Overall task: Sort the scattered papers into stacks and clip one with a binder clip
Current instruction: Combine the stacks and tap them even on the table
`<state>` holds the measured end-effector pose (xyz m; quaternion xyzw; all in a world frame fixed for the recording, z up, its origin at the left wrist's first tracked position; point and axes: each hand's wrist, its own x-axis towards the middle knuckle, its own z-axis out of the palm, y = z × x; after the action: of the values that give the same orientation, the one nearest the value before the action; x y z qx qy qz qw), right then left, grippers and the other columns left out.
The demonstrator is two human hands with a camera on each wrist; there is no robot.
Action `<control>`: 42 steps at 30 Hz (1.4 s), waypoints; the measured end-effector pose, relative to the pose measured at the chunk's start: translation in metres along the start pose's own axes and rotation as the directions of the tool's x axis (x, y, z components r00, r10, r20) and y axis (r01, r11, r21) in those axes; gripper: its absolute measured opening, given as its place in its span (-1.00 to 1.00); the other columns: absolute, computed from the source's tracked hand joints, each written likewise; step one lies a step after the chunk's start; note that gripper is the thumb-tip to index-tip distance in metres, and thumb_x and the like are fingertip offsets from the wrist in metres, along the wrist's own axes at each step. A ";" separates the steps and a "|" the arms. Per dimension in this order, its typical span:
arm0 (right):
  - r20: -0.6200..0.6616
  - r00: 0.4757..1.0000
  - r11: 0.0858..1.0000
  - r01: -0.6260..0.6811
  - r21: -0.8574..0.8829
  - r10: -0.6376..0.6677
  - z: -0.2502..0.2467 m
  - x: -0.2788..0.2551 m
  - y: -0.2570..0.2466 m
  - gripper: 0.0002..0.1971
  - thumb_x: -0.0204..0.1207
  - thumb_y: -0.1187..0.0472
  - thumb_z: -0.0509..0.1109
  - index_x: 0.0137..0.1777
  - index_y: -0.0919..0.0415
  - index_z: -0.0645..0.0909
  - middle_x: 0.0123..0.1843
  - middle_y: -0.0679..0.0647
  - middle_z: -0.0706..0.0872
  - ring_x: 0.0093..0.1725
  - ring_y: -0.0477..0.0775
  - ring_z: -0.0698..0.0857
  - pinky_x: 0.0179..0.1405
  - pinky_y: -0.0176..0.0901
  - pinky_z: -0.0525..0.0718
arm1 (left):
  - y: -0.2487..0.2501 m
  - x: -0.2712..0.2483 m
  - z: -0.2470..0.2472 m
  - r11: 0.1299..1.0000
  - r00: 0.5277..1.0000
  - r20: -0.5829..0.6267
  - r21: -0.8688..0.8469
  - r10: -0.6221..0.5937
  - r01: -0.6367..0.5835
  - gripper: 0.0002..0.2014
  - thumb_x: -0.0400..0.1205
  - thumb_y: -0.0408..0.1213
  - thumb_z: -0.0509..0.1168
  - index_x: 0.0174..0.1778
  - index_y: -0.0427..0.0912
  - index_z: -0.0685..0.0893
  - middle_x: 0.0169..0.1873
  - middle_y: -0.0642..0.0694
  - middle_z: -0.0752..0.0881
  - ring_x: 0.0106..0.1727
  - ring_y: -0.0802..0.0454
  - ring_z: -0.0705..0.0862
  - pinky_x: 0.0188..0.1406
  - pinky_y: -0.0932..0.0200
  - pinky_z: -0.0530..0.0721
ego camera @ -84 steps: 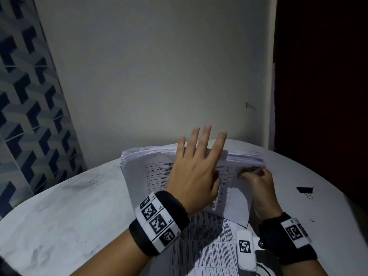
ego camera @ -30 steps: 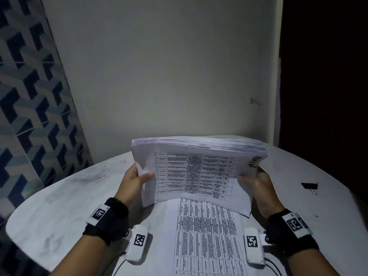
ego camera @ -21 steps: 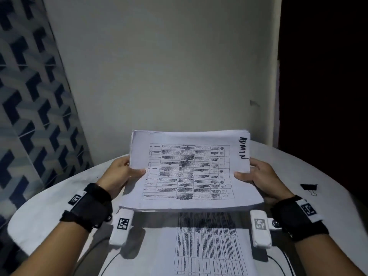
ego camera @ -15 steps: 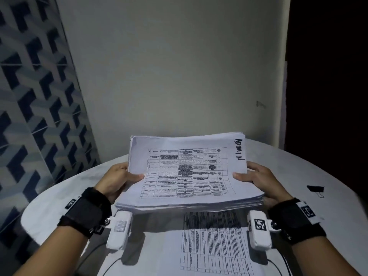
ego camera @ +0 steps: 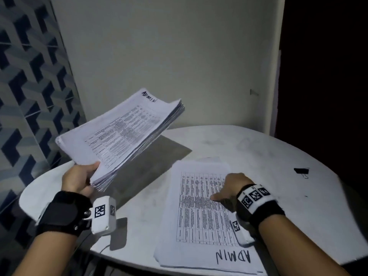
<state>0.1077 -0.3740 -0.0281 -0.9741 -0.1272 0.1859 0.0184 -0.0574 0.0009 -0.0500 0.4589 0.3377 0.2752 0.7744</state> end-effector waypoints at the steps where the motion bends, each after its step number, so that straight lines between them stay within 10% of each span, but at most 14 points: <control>1: -0.009 1.000 1.000 -0.002 0.015 0.002 -0.001 0.001 -0.007 -0.42 0.32 -0.33 0.62 -0.08 0.22 0.64 0.06 0.13 0.78 0.10 0.16 0.77 0.03 -0.13 0.72 | -0.003 0.002 -0.003 1.000 1.000 -0.019 -0.014 -0.004 0.003 -0.49 0.44 -0.31 0.50 0.31 -0.41 0.70 0.21 -0.36 0.80 0.20 -0.31 0.79 0.21 -0.26 0.72; 5: 0.018 0.999 0.990 -0.037 0.138 0.035 -0.005 0.002 -0.020 -0.55 0.42 0.00 0.68 0.10 0.33 0.70 0.31 0.22 0.77 0.27 0.19 0.77 0.11 -0.11 0.70 | -0.003 -0.011 -0.003 0.999 0.997 -0.071 -0.040 0.018 -0.020 -0.54 0.47 -0.33 0.51 0.24 -0.50 0.72 0.12 -0.36 0.82 0.10 -0.29 0.83 0.07 -0.24 0.79; 9: 0.034 0.998 0.980 -0.054 0.193 0.048 -0.002 0.011 -0.019 -0.58 0.42 0.00 0.68 -0.03 0.38 0.72 0.08 0.19 0.75 0.22 0.20 0.78 0.17 -0.09 0.70 | 0.001 -0.020 0.000 0.993 0.995 -0.029 -0.065 0.095 -0.096 -0.80 0.66 -0.39 0.36 0.17 -0.37 0.72 0.18 -0.22 0.74 -0.23 0.02 0.83 -0.36 0.16 0.84; 13: -0.052 0.997 0.954 -0.040 0.298 0.058 0.002 0.014 -0.019 -0.74 0.56 0.18 0.54 0.08 0.29 0.57 -0.03 0.17 0.71 0.10 0.25 0.74 0.02 -0.07 0.68 | 0.003 -0.025 -0.001 0.988 0.991 0.028 -0.085 0.132 -0.130 -0.87 0.73 -0.41 0.20 0.09 -0.14 0.62 -0.18 -0.05 0.84 -0.46 0.20 0.81 0.38 -0.09 0.63; 17: -0.203 0.970 0.881 -0.024 0.473 0.135 -0.007 0.016 -0.004 -0.84 0.60 0.25 0.39 -0.04 0.38 0.54 -0.04 0.24 0.68 -0.13 0.24 0.66 -0.09 -0.08 0.57 | 0.006 -0.030 -0.005 0.984 0.989 -0.003 -0.097 0.147 -0.147 -0.67 0.72 -0.45 0.22 0.42 -0.29 0.56 0.44 -0.32 0.61 -0.13 0.00 0.72 0.44 -0.16 0.55; 21: -0.259 0.926 0.658 0.015 0.753 0.276 -0.026 0.033 0.034 -0.74 0.28 0.37 0.57 -0.09 0.47 0.63 -0.12 0.36 0.78 -0.20 0.29 0.78 -0.21 0.00 0.77 | 0.006 -0.027 -0.017 0.981 0.981 -0.145 -0.125 0.128 -0.146 -0.65 0.58 -0.48 0.43 0.29 -0.43 0.68 0.27 -0.30 0.75 -0.04 -0.12 0.82 -0.05 -0.10 0.83; 24: -0.227 0.937 0.481 0.075 0.874 0.266 -0.050 0.027 0.052 -0.87 0.46 0.52 0.54 -0.19 0.44 0.61 -0.36 0.23 0.65 -0.41 0.15 0.64 -0.44 -0.17 0.57 | 0.008 -0.027 -0.017 0.982 0.980 -0.146 -0.113 0.131 -0.148 -0.68 0.62 -0.48 0.39 0.30 -0.43 0.66 0.32 -0.35 0.72 -0.11 -0.03 0.78 -0.23 0.11 0.82; 27: -0.202 0.968 0.295 0.151 0.944 0.151 -0.074 0.022 0.065 -0.89 0.57 0.48 0.48 -0.14 0.47 0.60 -0.15 0.28 0.74 -0.15 0.26 0.75 -0.01 0.07 0.75 | 0.008 -0.024 -0.016 0.979 0.969 -0.196 -0.110 0.150 -0.174 -0.60 0.59 -0.48 0.44 0.37 -0.42 0.66 0.21 -0.30 0.77 -0.15 0.00 0.79 -0.49 0.20 0.79; 29: -0.136 0.989 0.142 0.126 0.982 0.059 -0.083 0.021 0.069 -0.76 0.60 0.45 0.43 0.23 0.56 0.62 0.14 0.41 0.79 0.09 0.40 0.81 0.29 0.34 0.70 | 0.006 -0.021 -0.015 0.978 0.964 -0.210 -0.099 0.161 -0.185 -0.59 0.56 -0.50 0.44 0.36 -0.38 0.68 0.17 -0.28 0.80 -0.11 -0.04 0.82 -0.44 0.15 0.80; 34: -0.108 0.976 -0.111 0.088 0.990 -0.188 -0.090 0.003 0.047 -0.73 0.74 0.40 0.20 0.34 0.42 0.62 0.08 0.38 0.86 -0.08 0.36 0.89 -0.23 0.25 0.85 | 0.001 -0.023 0.004 0.966 0.948 -0.242 -0.100 0.207 -0.237 -0.56 0.50 -0.67 0.37 0.30 -0.33 0.70 0.17 -0.33 0.79 0.08 -0.24 0.80 0.19 -0.27 0.74; 42: -0.002 0.986 -0.327 -0.053 0.943 -0.166 -0.061 0.016 -0.050 -0.65 0.68 0.47 0.16 0.44 0.49 0.45 0.36 0.57 0.66 0.19 0.61 0.74 -0.06 0.61 0.73 | -0.028 -0.054 0.062 0.981 0.985 -0.107 -0.126 0.133 -0.146 -0.66 0.50 -0.71 0.31 0.16 -0.41 0.72 0.08 -0.40 0.79 -0.05 -0.30 0.79 0.07 -0.21 0.80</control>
<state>0.1324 -0.3208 0.0275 -0.5274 0.0290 0.2751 0.8033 -0.0394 -0.0829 -0.0389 0.4146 0.3234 0.3729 0.7645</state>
